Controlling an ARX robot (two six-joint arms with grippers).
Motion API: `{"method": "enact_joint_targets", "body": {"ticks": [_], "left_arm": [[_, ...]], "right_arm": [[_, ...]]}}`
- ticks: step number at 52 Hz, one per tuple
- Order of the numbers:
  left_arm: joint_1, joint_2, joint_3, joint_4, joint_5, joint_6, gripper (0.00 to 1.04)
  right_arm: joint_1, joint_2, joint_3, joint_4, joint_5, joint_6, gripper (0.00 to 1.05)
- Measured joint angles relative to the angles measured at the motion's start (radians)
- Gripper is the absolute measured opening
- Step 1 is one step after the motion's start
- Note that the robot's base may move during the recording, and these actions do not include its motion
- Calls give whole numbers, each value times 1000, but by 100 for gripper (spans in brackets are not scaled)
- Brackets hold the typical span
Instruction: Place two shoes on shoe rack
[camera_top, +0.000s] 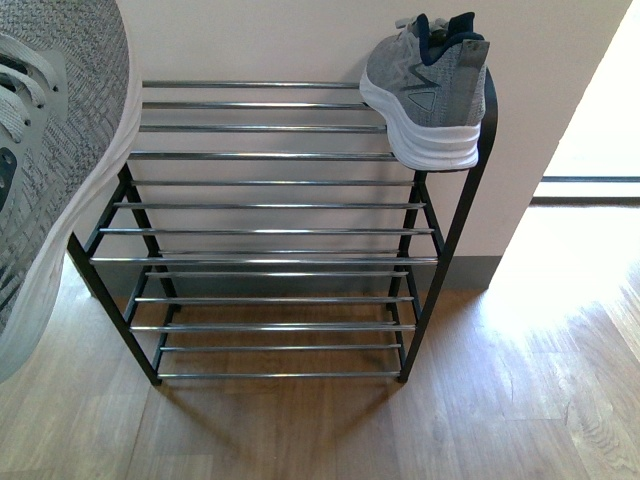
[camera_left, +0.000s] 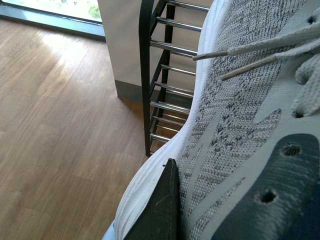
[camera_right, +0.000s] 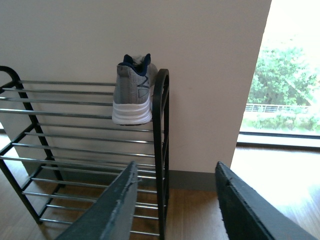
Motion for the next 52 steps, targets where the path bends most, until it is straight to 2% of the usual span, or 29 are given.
{"method": "enact_joint_targets", "body": {"ticks": [11,12,33,39,43,52], "left_arm": [[1,0,0,0,-4,0,1],[1,0,0,0,0,0,1],[-2,5,0,2,-2,0,1],[-3,58,-13,190,-41,16,1],[0,129,58,198,-8,9,1],[27,413,382,61,203,-171,1]], "right_arm": [[0,-1,0,-1,-3,0,96],[0,-1,0,-1,-3,0,97],[0,-1,0,-3,0,0,96],[0,-2,0,-3,0,0,96],[0,-1,0,-3,0,0,96],[0,-1,0,-3,0,0,96]]}}
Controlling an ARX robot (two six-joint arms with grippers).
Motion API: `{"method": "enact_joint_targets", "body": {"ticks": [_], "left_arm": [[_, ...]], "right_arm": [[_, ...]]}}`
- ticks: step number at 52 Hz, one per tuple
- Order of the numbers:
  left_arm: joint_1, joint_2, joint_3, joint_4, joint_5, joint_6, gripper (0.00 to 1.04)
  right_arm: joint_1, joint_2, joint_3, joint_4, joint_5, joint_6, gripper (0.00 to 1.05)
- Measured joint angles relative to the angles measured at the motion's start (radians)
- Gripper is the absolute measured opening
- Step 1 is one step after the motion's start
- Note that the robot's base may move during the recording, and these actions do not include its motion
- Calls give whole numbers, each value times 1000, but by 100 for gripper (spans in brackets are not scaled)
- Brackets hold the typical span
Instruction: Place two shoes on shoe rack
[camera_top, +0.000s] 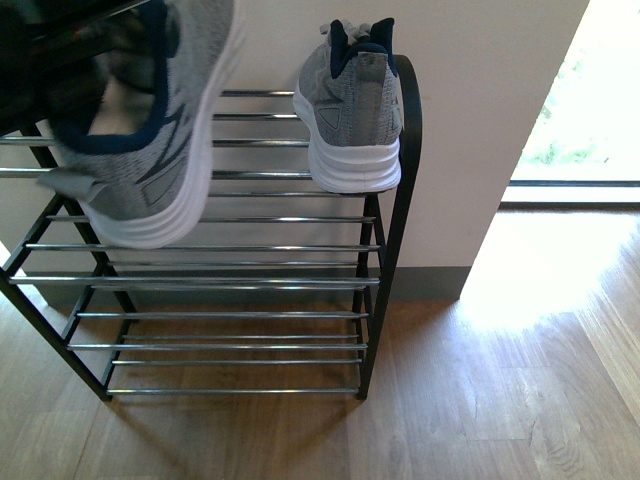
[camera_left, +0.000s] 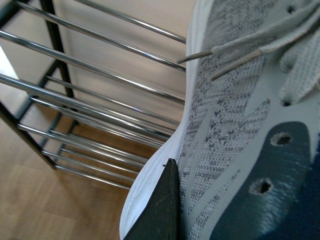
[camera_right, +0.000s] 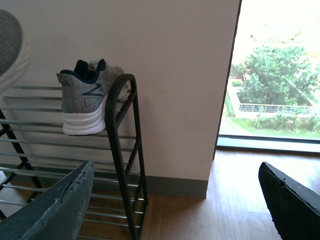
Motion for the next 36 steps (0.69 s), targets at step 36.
{"method": "enact_joint_targets", "body": {"ticks": [36], "left_arm": [[27,523,639,-255,251,-287,1]], "right_arm": [[0,0,0,0,0,0,96]]}}
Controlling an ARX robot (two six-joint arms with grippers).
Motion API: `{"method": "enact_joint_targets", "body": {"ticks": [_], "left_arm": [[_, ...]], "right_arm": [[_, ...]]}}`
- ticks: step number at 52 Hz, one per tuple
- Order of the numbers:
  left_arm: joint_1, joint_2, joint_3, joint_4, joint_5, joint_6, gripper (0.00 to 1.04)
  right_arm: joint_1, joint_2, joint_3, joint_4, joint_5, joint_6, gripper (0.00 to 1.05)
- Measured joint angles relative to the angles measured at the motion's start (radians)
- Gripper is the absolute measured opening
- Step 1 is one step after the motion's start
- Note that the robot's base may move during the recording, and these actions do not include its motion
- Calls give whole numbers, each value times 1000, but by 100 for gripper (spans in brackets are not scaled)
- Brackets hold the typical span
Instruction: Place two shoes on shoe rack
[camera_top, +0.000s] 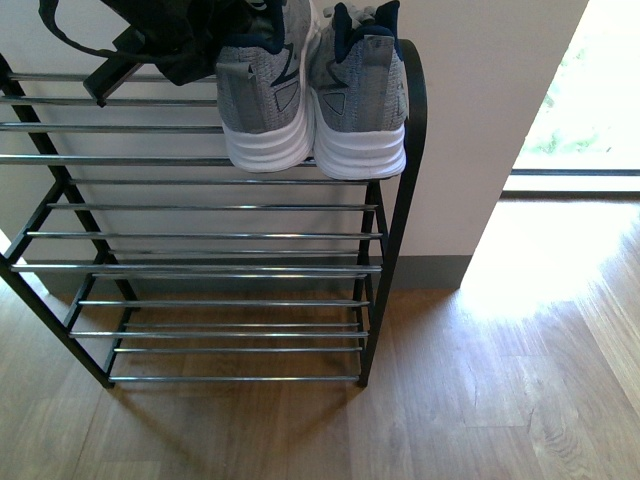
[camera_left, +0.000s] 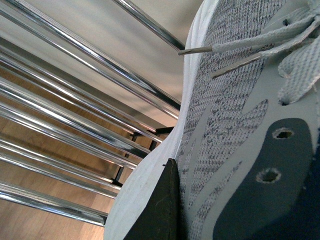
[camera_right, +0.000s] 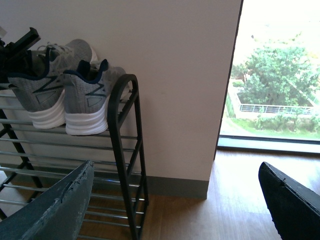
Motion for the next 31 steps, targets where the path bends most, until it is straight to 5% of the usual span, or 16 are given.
{"method": "enact_joint_targets", "body": {"ticks": [31], "left_arm": [[-27,-47,-8,-22,-9,7,1]], "right_arm": [[0,0,0,0,0,0,96]]}}
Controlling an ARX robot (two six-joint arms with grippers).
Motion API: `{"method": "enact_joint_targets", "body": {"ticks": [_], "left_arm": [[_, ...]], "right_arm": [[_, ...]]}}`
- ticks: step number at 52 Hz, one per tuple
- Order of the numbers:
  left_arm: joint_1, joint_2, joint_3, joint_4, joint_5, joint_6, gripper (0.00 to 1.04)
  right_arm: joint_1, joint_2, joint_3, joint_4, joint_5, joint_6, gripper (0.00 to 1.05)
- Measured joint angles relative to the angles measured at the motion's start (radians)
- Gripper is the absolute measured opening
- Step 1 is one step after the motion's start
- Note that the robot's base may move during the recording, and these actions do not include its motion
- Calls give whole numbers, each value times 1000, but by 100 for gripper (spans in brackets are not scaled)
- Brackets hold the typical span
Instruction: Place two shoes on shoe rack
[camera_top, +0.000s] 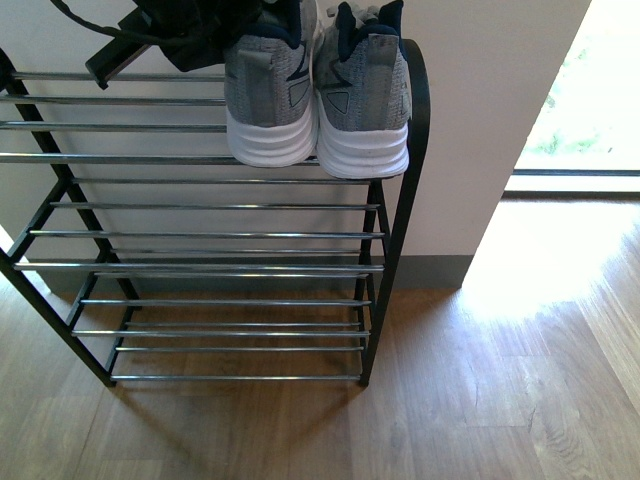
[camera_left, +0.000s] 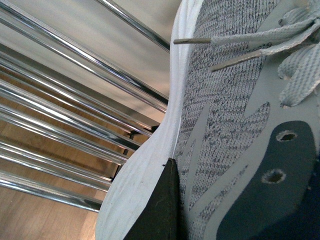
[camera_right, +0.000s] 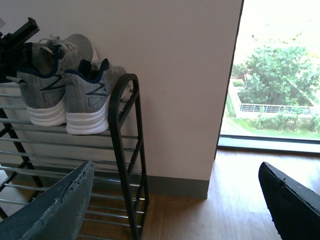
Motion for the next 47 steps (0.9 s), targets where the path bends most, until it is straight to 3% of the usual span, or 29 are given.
{"method": "enact_joint_targets", "body": {"ticks": [47], "left_arm": [[-1,9,-70,4,-17,-80,1]], "right_arm": [[0,0,0,0,0,0,96]]}}
